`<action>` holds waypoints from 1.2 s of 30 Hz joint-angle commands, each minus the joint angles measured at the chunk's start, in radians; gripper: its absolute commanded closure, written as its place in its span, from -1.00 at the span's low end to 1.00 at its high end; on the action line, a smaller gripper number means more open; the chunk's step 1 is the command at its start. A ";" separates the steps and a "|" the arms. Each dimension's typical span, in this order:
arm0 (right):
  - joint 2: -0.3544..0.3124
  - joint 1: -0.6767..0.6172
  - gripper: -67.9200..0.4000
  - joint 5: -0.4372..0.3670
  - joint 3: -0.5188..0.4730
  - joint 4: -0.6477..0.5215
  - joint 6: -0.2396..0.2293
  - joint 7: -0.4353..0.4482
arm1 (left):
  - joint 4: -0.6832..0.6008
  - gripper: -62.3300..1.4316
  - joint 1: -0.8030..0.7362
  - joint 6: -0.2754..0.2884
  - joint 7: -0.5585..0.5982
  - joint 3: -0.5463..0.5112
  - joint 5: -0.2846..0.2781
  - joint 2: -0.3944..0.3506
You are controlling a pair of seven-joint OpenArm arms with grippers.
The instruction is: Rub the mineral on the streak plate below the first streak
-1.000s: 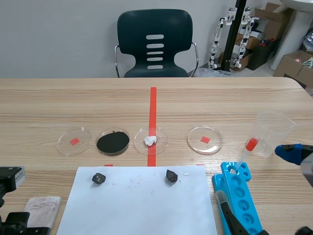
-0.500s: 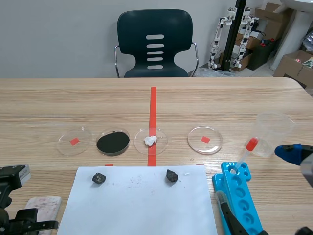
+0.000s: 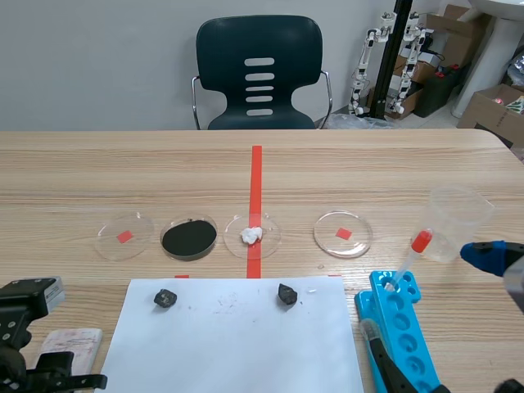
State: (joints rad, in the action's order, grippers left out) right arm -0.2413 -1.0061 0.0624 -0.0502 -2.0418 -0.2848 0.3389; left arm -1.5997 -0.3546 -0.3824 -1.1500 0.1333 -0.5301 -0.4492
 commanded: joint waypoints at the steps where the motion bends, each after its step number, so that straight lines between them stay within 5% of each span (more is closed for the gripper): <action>1: -0.008 0.006 -1.00 -0.010 -0.003 -0.012 0.003 0.015 | 0.003 0.50 -0.011 -0.028 -0.016 -0.003 0.057 -0.011; 9: -0.008 0.006 -1.00 -0.010 -0.003 -0.012 0.003 0.015 | 0.003 0.50 -0.011 -0.079 -0.061 -0.003 0.182 -0.011; 12: -0.008 0.006 -1.00 -0.010 -0.003 -0.012 0.003 0.015 | 0.003 0.50 -0.011 -0.079 -0.063 -0.003 0.182 -0.011; 29: -0.008 0.006 -1.00 -0.010 -0.003 -0.012 0.003 0.015 | 0.002 0.50 -0.010 0.038 0.016 0.003 -0.087 0.017; 36: -0.008 0.006 -1.00 -0.010 -0.003 -0.012 0.003 0.015 | 0.002 0.50 -0.008 0.057 0.034 0.003 -0.117 0.017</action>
State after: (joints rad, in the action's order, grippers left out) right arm -0.2413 -1.0061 0.0624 -0.0502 -2.0418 -0.2848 0.3389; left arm -1.5974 -0.3569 -0.3386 -1.1213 0.1238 -0.6144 -0.4519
